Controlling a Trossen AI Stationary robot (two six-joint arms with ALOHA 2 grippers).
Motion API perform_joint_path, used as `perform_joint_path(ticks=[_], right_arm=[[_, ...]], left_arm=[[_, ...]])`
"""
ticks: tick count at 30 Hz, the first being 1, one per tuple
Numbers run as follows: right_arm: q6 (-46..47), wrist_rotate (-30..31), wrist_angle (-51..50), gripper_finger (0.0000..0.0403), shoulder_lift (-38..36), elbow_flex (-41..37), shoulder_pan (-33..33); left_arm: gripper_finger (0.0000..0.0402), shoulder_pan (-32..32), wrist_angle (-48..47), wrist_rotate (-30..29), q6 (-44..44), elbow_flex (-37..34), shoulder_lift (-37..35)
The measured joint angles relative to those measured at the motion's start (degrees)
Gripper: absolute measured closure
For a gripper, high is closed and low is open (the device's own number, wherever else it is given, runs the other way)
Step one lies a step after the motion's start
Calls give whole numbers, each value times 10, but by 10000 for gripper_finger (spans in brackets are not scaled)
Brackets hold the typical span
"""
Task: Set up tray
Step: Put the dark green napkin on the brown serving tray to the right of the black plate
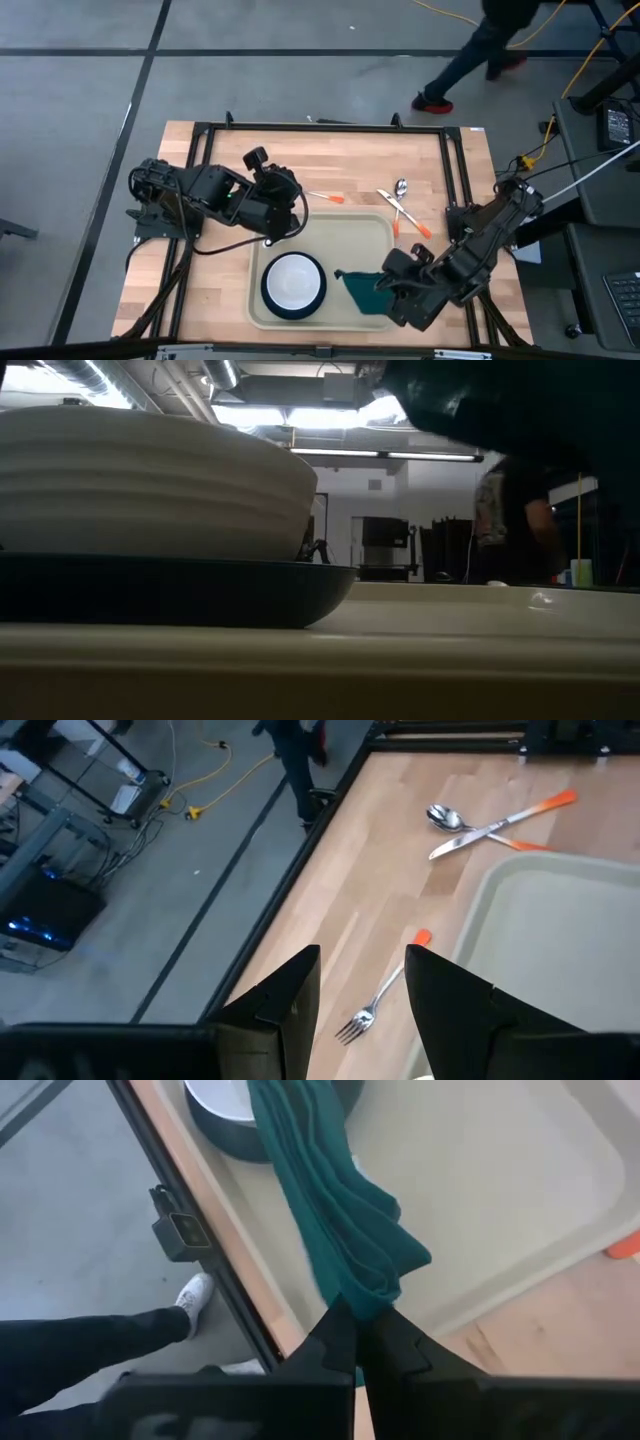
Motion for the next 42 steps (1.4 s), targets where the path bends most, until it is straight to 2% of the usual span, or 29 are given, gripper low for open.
perform_joint_path(ticks=[20,26,35,42], right_arm=[[33,1,124,396,44,0,-1],[31,2,123,396,44,0,-1],[33,27,26,396,44,0,-1],[33,39,42,396,42,-29,-5]], left_arm=[[258,-12,-2,5,48,0,0],[258,-12,-1,5,52,0,0],[258,-12,0,5,52,0,0],[258,-12,0,5,48,0,0]])
